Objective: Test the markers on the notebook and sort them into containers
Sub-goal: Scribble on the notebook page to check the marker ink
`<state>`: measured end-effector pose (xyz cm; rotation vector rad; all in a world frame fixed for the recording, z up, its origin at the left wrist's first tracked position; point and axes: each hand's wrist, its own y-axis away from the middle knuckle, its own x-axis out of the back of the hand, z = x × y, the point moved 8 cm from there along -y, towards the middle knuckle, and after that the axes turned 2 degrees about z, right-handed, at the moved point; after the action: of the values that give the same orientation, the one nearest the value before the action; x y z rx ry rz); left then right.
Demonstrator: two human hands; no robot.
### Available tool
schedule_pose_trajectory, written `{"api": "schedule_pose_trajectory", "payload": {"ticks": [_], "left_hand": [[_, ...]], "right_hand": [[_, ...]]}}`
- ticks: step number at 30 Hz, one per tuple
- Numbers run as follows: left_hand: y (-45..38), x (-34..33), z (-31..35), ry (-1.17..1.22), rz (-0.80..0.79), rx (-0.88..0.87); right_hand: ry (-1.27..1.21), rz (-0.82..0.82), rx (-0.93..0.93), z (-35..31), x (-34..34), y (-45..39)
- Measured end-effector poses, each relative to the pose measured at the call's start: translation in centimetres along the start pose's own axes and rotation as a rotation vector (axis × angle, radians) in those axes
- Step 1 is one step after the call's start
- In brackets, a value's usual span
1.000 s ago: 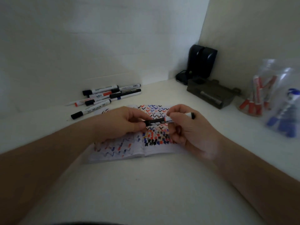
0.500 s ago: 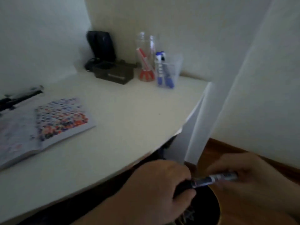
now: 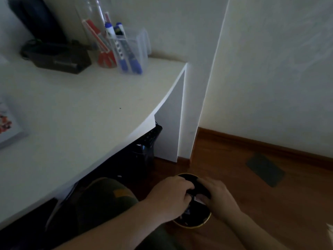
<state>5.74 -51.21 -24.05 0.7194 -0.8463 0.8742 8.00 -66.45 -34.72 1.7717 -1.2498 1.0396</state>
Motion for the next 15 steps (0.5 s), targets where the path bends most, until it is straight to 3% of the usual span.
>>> {"api": "schedule_pose_trajectory", "payload": {"ticks": [4, 7, 12, 15], "left_hand": [[7.9, 12.4, 5.5, 0.168, 0.198, -0.276], [13.6, 22.7, 3.5, 0.050, 0.544, -0.323], [19.8, 33.8, -12.4, -0.175, 0.911, 0.256], [26.5, 36.0, -18.4, 0.008, 1.247, 0.341]], "right_hand": [[-0.063, 0.393, 0.195, -6.7, 9.7, -1.4], [-0.240, 0.575, 0.475, -17.1, 17.7, -1.9], [-0.303, 0.543, 0.991, -36.9, 22.2, -3.5], [-0.297, 0.505, 1.137, -46.5, 21.0, -5.7]]}}
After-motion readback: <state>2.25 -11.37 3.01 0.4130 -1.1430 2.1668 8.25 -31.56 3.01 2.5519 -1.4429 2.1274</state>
